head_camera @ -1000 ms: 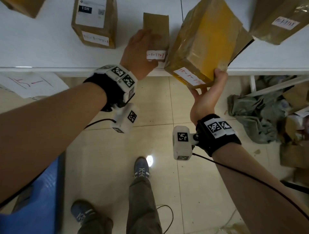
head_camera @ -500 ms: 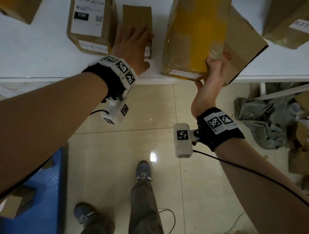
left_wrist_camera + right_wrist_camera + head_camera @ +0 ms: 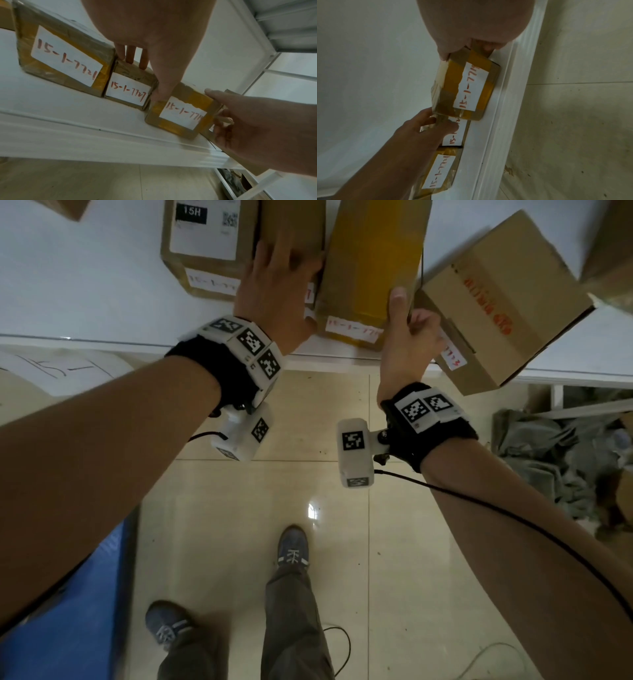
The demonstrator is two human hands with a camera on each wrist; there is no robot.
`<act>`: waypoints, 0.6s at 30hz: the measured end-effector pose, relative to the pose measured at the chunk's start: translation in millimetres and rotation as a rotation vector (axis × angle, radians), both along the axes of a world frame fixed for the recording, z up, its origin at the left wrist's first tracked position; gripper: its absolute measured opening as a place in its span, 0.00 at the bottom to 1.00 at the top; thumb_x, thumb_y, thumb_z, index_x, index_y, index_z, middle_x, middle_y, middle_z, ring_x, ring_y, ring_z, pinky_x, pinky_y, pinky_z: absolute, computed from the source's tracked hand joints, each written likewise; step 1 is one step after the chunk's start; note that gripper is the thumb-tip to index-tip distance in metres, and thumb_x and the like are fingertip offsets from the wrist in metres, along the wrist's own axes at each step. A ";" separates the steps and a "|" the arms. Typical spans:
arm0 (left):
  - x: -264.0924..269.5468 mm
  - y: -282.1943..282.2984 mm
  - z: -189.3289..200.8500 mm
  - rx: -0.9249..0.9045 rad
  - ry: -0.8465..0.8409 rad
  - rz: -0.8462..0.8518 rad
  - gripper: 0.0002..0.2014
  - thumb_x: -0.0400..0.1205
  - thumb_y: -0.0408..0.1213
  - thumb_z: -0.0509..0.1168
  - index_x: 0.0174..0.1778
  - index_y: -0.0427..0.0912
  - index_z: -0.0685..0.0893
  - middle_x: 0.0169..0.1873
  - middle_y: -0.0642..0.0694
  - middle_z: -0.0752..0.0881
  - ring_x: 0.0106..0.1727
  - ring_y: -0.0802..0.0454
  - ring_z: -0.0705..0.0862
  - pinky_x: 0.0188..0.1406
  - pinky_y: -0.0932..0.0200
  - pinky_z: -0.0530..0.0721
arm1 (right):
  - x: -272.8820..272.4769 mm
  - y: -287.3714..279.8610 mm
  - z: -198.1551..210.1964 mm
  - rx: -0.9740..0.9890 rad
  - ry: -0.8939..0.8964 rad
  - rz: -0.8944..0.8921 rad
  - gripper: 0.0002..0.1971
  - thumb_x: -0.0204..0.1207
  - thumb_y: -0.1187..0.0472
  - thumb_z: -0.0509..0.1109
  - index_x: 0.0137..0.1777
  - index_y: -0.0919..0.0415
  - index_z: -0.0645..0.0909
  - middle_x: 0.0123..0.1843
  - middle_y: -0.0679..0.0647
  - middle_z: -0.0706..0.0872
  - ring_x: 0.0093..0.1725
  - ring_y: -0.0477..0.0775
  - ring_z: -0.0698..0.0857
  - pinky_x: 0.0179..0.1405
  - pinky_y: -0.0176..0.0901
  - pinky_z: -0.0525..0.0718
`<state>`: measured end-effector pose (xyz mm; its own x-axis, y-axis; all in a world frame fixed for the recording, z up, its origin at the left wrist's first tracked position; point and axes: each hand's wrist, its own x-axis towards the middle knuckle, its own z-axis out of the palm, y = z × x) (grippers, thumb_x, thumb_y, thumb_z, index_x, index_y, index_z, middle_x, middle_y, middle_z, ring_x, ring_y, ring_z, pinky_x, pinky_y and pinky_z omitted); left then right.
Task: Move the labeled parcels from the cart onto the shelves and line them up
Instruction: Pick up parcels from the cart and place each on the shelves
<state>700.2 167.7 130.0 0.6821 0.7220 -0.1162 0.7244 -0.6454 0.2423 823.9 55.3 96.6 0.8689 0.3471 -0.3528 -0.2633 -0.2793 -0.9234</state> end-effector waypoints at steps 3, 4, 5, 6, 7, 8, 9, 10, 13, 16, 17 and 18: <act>-2.1 2.9 1.3 0.000 -0.004 -0.006 0.39 0.73 0.45 0.76 0.79 0.52 0.68 0.79 0.39 0.63 0.78 0.31 0.64 0.75 0.37 0.72 | 3.7 7.0 7.4 0.027 0.003 -0.054 0.23 0.67 0.35 0.74 0.43 0.53 0.71 0.46 0.57 0.80 0.42 0.52 0.79 0.49 0.49 0.84; -3.0 3.2 1.6 -0.001 -0.001 -0.009 0.40 0.72 0.45 0.76 0.80 0.52 0.67 0.79 0.40 0.64 0.77 0.31 0.64 0.74 0.38 0.74 | 4.2 7.8 9.3 0.061 0.027 -0.065 0.21 0.70 0.40 0.76 0.44 0.53 0.71 0.44 0.57 0.81 0.39 0.54 0.81 0.45 0.53 0.87; -3.9 3.3 1.6 -0.003 -0.004 -0.010 0.41 0.72 0.45 0.77 0.80 0.50 0.66 0.78 0.40 0.64 0.77 0.31 0.65 0.73 0.39 0.75 | 4.6 8.9 9.7 0.114 0.059 -0.081 0.18 0.75 0.47 0.77 0.45 0.55 0.70 0.44 0.57 0.82 0.38 0.54 0.82 0.44 0.52 0.89; -4.4 3.2 1.3 -0.008 -0.019 -0.006 0.42 0.71 0.44 0.77 0.80 0.48 0.66 0.78 0.40 0.65 0.76 0.32 0.66 0.72 0.40 0.75 | 5.4 10.2 8.3 0.173 0.084 -0.099 0.16 0.77 0.53 0.76 0.46 0.56 0.70 0.44 0.59 0.83 0.38 0.54 0.84 0.47 0.52 0.90; -4.7 2.7 0.5 -0.014 -0.045 0.001 0.41 0.70 0.44 0.77 0.79 0.45 0.67 0.77 0.41 0.66 0.75 0.34 0.68 0.71 0.42 0.76 | 5.5 11.2 7.6 0.216 0.091 -0.101 0.15 0.78 0.57 0.76 0.47 0.58 0.69 0.45 0.60 0.83 0.40 0.55 0.85 0.54 0.55 0.91; -5.0 2.0 -0.6 -0.024 -0.076 0.008 0.40 0.70 0.43 0.78 0.77 0.42 0.68 0.75 0.41 0.68 0.73 0.36 0.70 0.70 0.44 0.76 | 4.9 12.3 6.9 0.220 0.081 -0.080 0.15 0.76 0.58 0.76 0.48 0.58 0.70 0.46 0.61 0.84 0.44 0.56 0.86 0.60 0.60 0.89; -5.1 1.3 -1.3 -0.036 -0.106 0.018 0.39 0.69 0.42 0.78 0.74 0.40 0.69 0.74 0.41 0.70 0.71 0.37 0.71 0.68 0.46 0.76 | 3.9 13.8 5.4 0.192 0.074 -0.046 0.14 0.74 0.57 0.76 0.49 0.58 0.72 0.48 0.62 0.85 0.49 0.57 0.86 0.65 0.63 0.85; -5.3 0.6 -2.7 -0.050 -0.130 0.028 0.38 0.68 0.41 0.78 0.72 0.38 0.70 0.72 0.41 0.71 0.70 0.38 0.72 0.67 0.47 0.77 | 2.4 15.0 4.3 0.165 0.088 0.001 0.12 0.73 0.58 0.75 0.50 0.58 0.75 0.52 0.62 0.86 0.53 0.57 0.86 0.68 0.63 0.83; -6.8 -0.3 -8.1 -0.063 -0.144 0.023 0.39 0.69 0.42 0.78 0.74 0.38 0.69 0.74 0.41 0.71 0.75 0.39 0.69 0.75 0.46 0.71 | -8.0 16.1 6.8 0.132 0.183 0.167 0.07 0.79 0.59 0.72 0.56 0.53 0.80 0.67 0.58 0.85 0.67 0.54 0.83 0.74 0.52 0.77; -9.3 -0.7 -14.0 -0.046 -0.092 -0.002 0.46 0.72 0.45 0.77 0.83 0.41 0.61 0.84 0.41 0.57 0.86 0.37 0.51 0.85 0.40 0.54 | -16.8 14.8 10.0 0.096 0.228 0.299 0.10 0.84 0.55 0.68 0.63 0.46 0.77 0.75 0.53 0.80 0.73 0.52 0.78 0.77 0.51 0.73; -11.4 -1.9 -16.5 -0.038 -0.077 0.002 0.48 0.73 0.46 0.77 0.84 0.42 0.58 0.86 0.41 0.52 0.87 0.36 0.46 0.85 0.40 0.52 | -19.6 14.3 9.7 0.090 0.233 0.323 0.12 0.84 0.55 0.67 0.65 0.46 0.77 0.75 0.52 0.79 0.73 0.52 0.78 0.77 0.51 0.73; -15.3 -4.0 -19.8 -0.037 -0.078 0.010 0.49 0.73 0.46 0.76 0.86 0.43 0.55 0.87 0.41 0.48 0.87 0.36 0.43 0.85 0.39 0.52 | -24.0 13.2 9.7 0.091 0.233 0.335 0.13 0.85 0.56 0.67 0.68 0.48 0.76 0.74 0.53 0.79 0.72 0.51 0.79 0.77 0.50 0.74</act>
<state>684.9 163.6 110.2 0.6830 0.7249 -0.0903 0.7088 -0.6278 0.3216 799.9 68.5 106.4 0.6033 0.6356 -0.4818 -0.3767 -0.3054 -0.8746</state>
